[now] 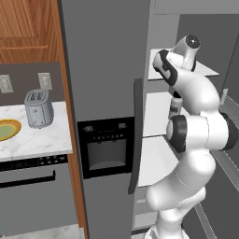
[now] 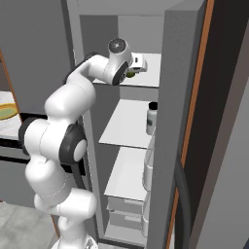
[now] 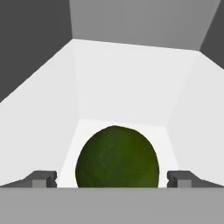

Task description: Pick lime from the fridge and place it on the plate on the counter.

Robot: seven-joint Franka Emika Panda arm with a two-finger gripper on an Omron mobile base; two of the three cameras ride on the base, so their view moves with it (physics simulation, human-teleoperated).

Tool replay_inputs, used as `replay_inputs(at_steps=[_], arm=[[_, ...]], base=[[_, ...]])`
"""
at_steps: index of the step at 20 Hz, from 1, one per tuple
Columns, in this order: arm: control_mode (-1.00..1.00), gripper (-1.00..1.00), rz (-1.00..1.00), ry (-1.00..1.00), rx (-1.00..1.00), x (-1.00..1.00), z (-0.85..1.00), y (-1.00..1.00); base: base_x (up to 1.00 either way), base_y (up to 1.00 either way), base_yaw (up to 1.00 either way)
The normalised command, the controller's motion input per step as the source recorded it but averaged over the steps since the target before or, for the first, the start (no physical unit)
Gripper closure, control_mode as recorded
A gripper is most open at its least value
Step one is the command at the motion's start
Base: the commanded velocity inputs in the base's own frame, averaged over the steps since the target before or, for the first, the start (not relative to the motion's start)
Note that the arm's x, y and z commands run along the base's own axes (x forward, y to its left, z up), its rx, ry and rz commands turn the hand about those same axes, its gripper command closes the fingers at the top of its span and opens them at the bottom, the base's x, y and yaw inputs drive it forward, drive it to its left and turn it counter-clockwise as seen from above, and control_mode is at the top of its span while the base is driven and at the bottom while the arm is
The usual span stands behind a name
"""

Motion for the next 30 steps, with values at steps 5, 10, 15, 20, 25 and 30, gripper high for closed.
replay_inputs(at_steps=[5, 10, 15, 20, 25, 30], arm=[[-1.00, -1.00, 0.00, 0.03, 0.00, 0.14, -0.04, 0.00], [-1.00, -1.00, 0.00, 0.02, 0.00, 0.14, -0.05, 0.00], [-1.00, 1.00, 0.00, 0.01, 0.00, 0.12, -0.10, 0.00], [-1.00, 1.00, 0.00, 0.00, 0.00, 0.03, -0.04, 0.00], [-1.00, 1.00, 0.00, 0.00, 0.00, 0.00, 0.00, 0.00], [-1.00, 1.00, 0.00, 0.01, 0.00, 0.00, 0.02, 0.00]], base=[[0.00, 0.00, 0.00], [0.00, 0.00, 0.00], [0.00, 0.00, 0.00], [0.00, 0.00, 0.00], [0.00, 0.00, 0.00], [0.00, 0.00, 0.00]])
